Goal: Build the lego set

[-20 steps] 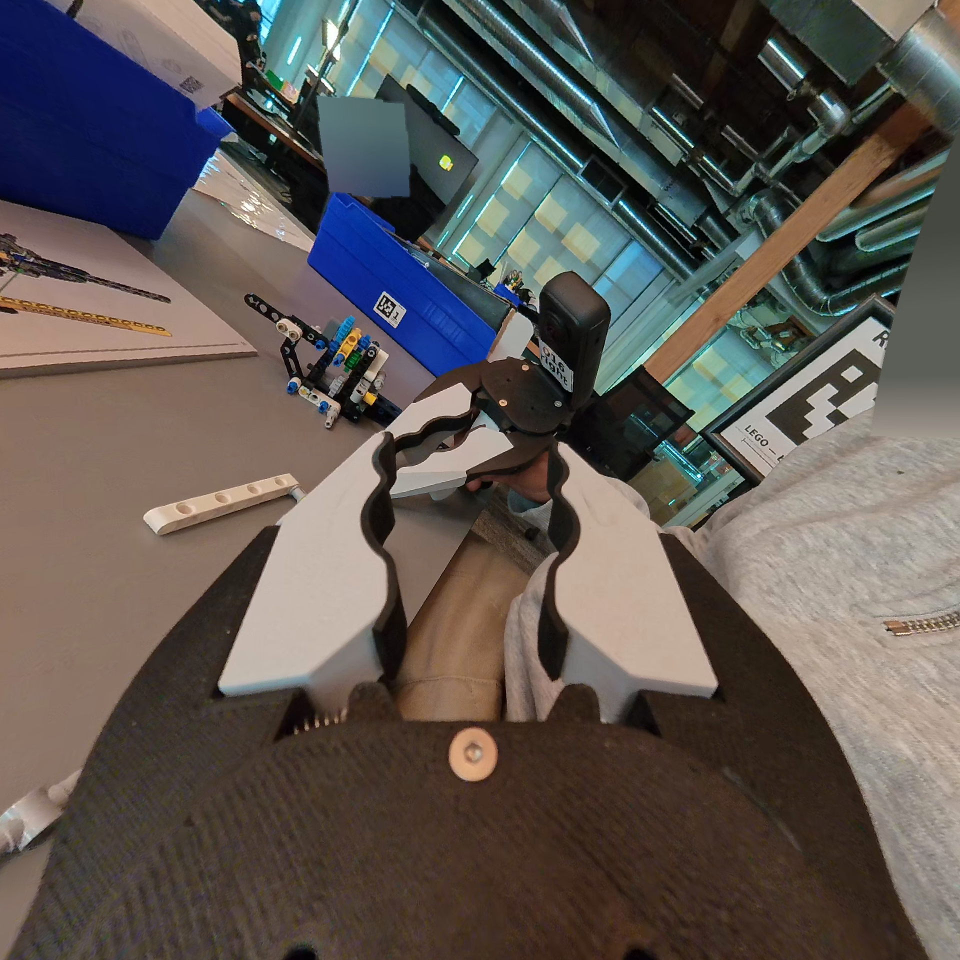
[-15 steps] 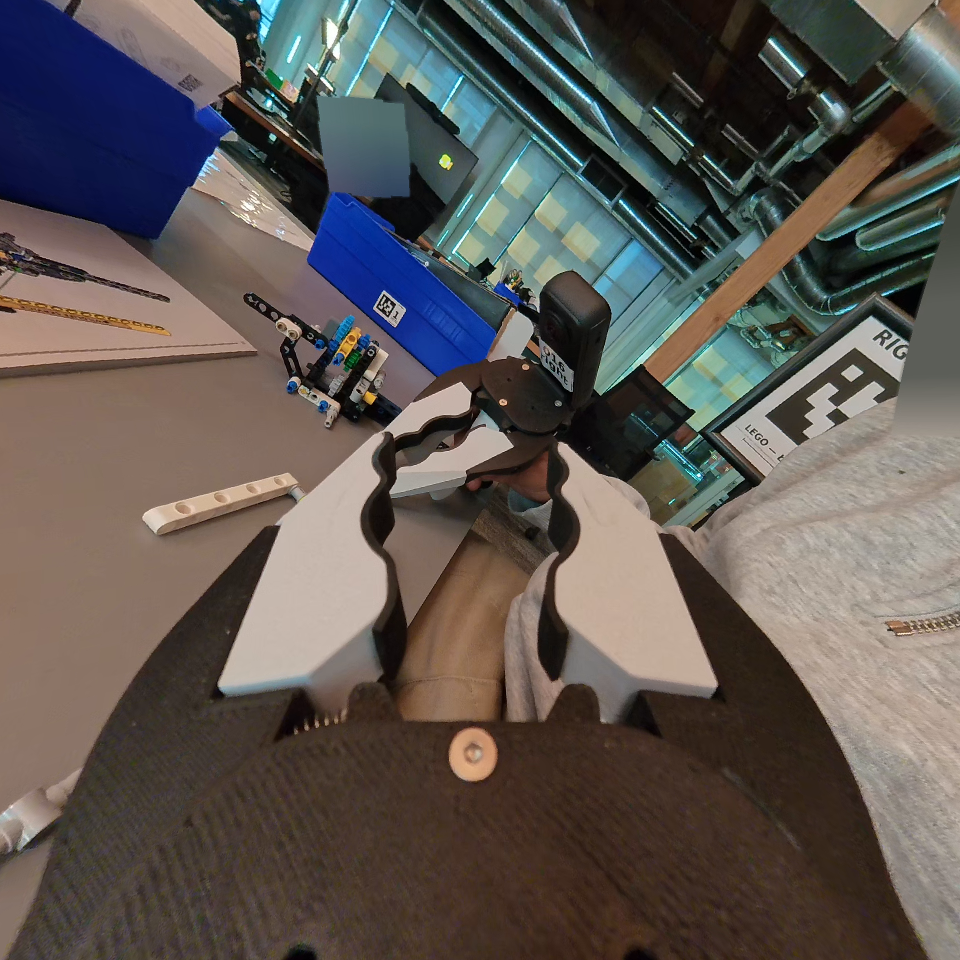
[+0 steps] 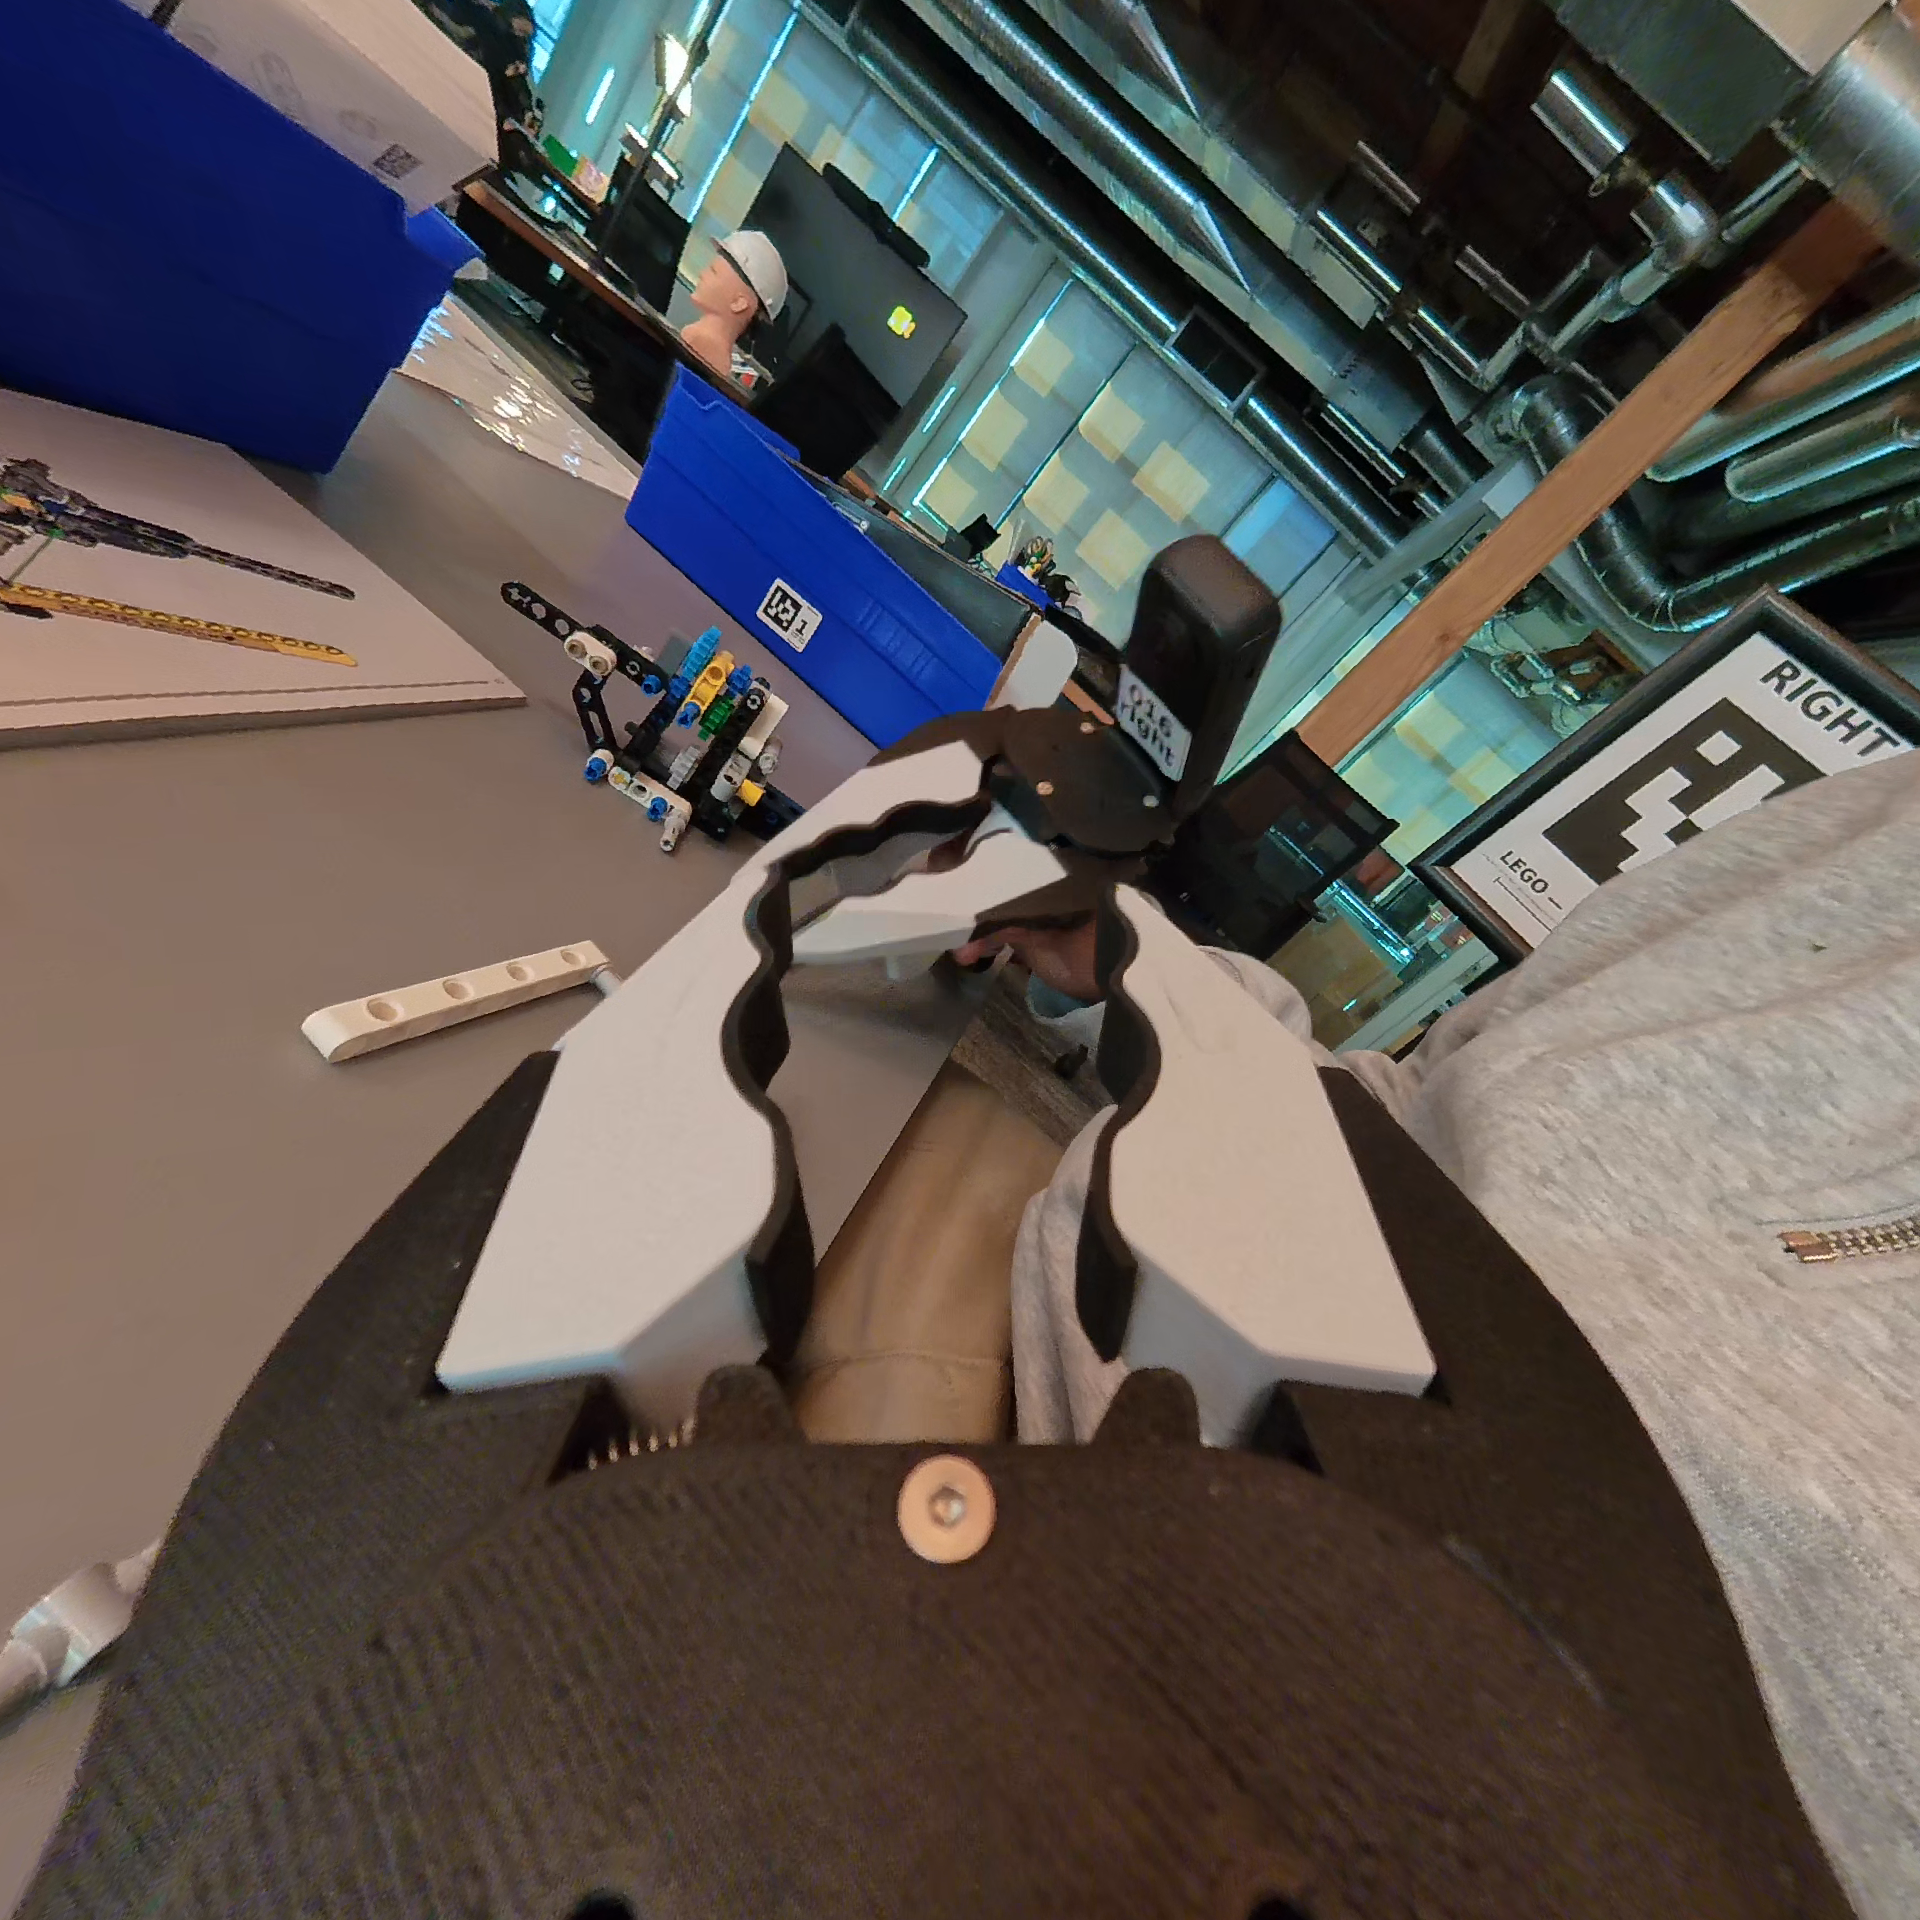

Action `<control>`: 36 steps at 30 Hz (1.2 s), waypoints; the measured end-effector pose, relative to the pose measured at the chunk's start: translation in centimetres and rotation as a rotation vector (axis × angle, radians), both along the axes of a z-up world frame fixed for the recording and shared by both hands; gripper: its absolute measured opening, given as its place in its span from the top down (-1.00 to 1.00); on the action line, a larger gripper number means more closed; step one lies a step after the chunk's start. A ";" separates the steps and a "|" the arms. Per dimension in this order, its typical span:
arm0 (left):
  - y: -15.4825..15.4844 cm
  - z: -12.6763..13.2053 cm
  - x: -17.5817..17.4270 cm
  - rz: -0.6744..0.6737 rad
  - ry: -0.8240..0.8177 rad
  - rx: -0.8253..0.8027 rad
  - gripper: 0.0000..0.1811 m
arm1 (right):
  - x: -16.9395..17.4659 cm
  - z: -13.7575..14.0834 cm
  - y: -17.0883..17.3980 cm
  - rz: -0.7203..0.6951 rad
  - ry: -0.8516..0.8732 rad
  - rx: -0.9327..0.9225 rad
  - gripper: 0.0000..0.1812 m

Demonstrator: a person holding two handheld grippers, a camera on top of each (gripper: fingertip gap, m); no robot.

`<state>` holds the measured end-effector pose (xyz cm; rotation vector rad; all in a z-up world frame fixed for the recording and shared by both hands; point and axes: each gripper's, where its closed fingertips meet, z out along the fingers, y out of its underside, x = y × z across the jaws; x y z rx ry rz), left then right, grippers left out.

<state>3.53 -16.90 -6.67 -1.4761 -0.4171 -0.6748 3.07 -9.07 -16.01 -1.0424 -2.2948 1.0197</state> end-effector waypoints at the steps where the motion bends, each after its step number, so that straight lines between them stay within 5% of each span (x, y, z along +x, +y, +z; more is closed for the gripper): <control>1: 0.0 0.0 -0.1 0.004 0.001 0.000 0.37 | -0.1 0.5 0.0 -0.001 0.031 -0.011 0.79; 10: 0.1 0.4 -0.8 0.058 0.057 0.007 0.51 | -2.0 9.4 3.8 -0.216 0.395 -0.258 0.56; 14: 0.5 0.6 -1.4 0.101 0.107 0.009 0.60 | -2.4 12.0 6.7 -0.352 0.587 -0.177 0.41; 17: 0.8 1.3 -2.0 0.130 0.153 0.009 1.00 | -2.6 12.9 8.3 -0.446 0.682 -0.114 0.31; 20: 1.1 1.7 -4.5 0.306 0.293 -0.084 1.00 | -2.9 13.7 9.5 -0.528 0.722 -0.102 0.31; 25: 1.8 3.5 -7.2 0.495 0.556 -0.178 1.00 | -2.6 15.6 10.5 -0.583 0.732 -0.166 0.56; 28: 2.6 3.8 -7.6 0.498 0.650 -0.196 1.00 | -1.9 15.1 10.1 -0.538 0.723 -0.165 1.00; 32: 3.6 2.9 -7.6 0.509 0.788 -0.257 1.00 | -1.1 14.1 9.8 -0.528 0.682 -0.160 1.00; 36: 2.1 3.8 -9.1 0.787 0.963 -0.228 1.00 | -0.4 14.7 9.6 -0.527 0.741 -0.060 1.00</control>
